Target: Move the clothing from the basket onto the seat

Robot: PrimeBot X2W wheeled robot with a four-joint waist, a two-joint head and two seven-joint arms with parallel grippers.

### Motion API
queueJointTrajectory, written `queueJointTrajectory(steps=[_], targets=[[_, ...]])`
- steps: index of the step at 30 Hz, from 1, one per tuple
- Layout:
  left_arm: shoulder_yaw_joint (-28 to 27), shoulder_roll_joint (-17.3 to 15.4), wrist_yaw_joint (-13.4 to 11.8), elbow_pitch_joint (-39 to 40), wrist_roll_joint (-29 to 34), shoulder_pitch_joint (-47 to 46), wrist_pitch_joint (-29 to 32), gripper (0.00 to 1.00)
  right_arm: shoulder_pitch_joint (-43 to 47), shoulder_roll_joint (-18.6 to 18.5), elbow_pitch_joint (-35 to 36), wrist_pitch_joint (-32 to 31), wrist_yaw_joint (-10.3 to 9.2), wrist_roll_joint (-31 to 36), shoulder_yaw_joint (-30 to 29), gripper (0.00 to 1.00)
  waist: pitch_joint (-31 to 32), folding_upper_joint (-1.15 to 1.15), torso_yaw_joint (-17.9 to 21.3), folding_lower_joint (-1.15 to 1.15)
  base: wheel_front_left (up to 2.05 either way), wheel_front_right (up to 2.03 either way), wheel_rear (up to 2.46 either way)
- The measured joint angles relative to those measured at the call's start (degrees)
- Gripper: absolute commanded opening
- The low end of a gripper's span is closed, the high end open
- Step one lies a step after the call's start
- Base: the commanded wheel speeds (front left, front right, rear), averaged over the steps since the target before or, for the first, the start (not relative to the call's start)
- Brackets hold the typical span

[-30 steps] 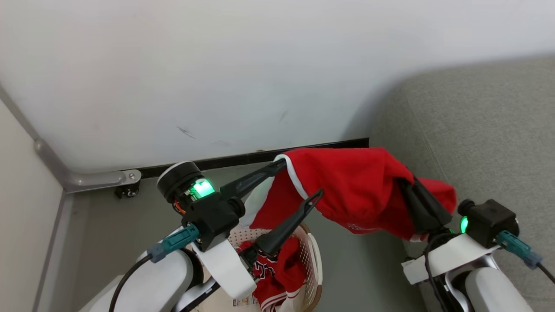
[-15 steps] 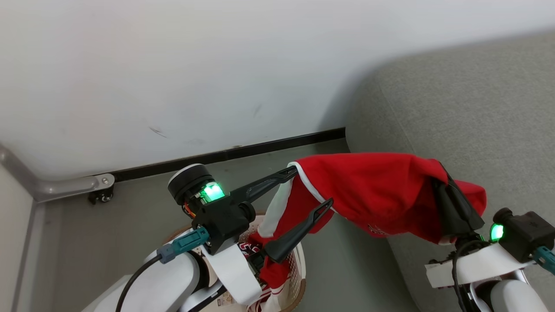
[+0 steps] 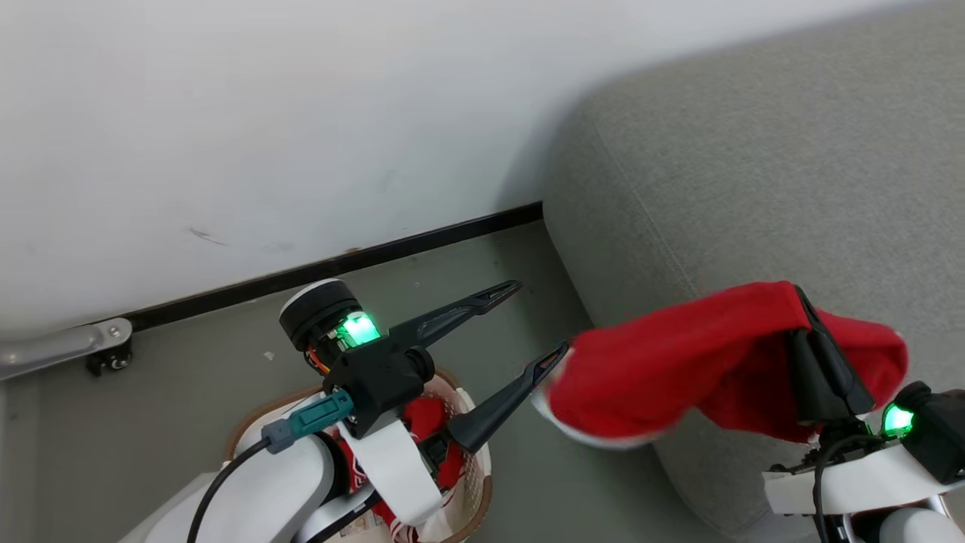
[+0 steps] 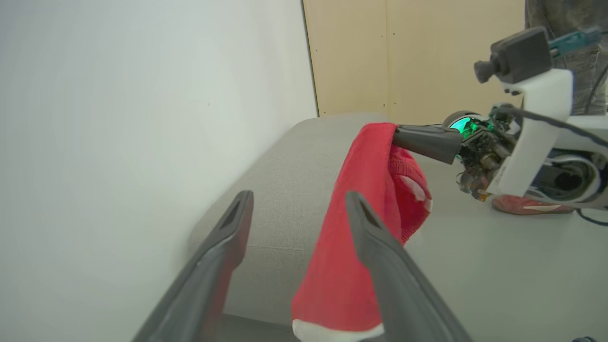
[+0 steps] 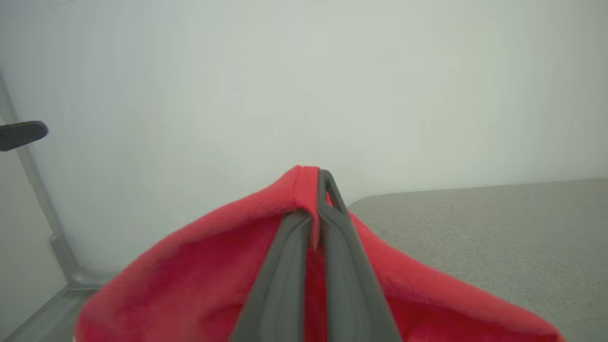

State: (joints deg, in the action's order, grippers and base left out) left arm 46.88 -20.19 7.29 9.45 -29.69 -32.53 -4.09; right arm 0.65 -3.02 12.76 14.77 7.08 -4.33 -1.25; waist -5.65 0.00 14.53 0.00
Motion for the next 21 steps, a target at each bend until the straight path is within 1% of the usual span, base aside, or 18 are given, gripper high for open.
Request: queueJointTrajectory(steps=[5,18,21], targets=[[-0.3,-0.7,0.0,0.2,0.0,0.0,0.0,1.00,0.5,0.4,0.8,0.0,0.00,0.0,0.6,0.00,-0.7,0.00,2.3,0.00,0.00,0.00,0.00],[-2.5,-4.0,-0.1,1.4,0.1,0.0,0.5,1.00,0.3,0.6,1.3,0.0,0.00,-0.1,5.2,0.00,-2.5,0.00,7.6,0.00,0.00,0.00,0.00],[-3.0,-4.6,-0.6,1.9,0.1,0.0,0.5,1.00,0.3,0.6,1.2,0.0,0.00,-0.1,6.2,0.00,-2.9,0.00,8.7,0.00,0.00,0.00,0.00]])
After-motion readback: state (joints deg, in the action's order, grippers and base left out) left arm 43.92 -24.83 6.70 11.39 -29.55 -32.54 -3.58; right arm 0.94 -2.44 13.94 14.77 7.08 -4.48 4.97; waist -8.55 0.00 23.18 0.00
